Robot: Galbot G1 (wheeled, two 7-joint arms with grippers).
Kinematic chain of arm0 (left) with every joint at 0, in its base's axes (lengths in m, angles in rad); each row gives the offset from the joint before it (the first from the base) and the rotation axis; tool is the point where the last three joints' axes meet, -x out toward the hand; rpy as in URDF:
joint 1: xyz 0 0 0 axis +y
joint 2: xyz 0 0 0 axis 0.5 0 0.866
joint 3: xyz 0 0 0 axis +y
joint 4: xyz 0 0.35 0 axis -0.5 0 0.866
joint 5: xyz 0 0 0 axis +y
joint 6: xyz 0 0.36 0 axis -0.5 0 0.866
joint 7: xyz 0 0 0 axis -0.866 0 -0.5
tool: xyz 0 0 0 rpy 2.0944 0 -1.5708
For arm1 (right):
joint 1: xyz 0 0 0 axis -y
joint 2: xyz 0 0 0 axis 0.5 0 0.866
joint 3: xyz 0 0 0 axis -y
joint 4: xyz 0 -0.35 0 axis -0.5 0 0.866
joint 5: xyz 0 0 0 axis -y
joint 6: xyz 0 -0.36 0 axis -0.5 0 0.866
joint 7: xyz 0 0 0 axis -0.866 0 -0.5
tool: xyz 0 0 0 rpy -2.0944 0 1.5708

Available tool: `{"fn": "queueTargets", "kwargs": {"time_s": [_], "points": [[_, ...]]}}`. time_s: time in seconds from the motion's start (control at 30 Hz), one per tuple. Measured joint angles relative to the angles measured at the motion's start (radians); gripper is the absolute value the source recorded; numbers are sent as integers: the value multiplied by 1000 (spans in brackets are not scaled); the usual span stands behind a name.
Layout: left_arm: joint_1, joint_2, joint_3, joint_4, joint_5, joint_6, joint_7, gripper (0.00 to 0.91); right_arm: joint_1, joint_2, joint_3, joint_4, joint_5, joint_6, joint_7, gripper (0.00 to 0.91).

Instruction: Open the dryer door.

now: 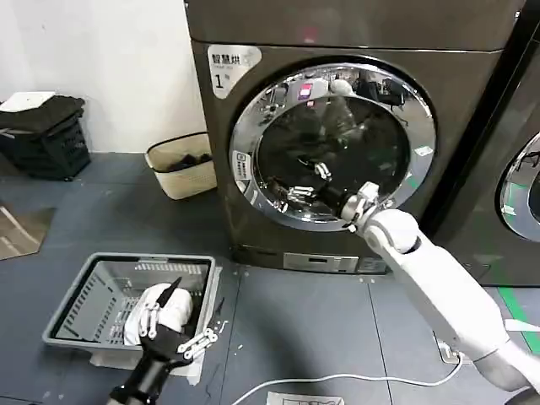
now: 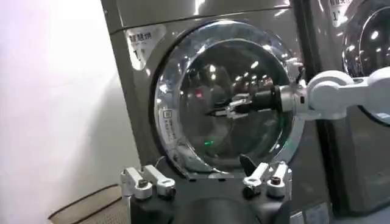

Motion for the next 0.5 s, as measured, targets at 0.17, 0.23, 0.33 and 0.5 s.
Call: {"fn": "queueTargets", "kwargs": {"time_s": [0.17,0.23,0.33,0.5], "points": [[-1,-2,0,1,0,0,0,907,21,19,-22,-27,-2,0,-3,907],[-1,-2,0,2,0,0,0,907,28,26,-29,-38,-3,0,-4,907],[0,-2,0,2,0,0,0,907,41,37,-40,-55,-5,1,-6,907],[0,-2,-1,2,0,0,0,907,65,60,-56,-84,-16,2,-10,907]]}}
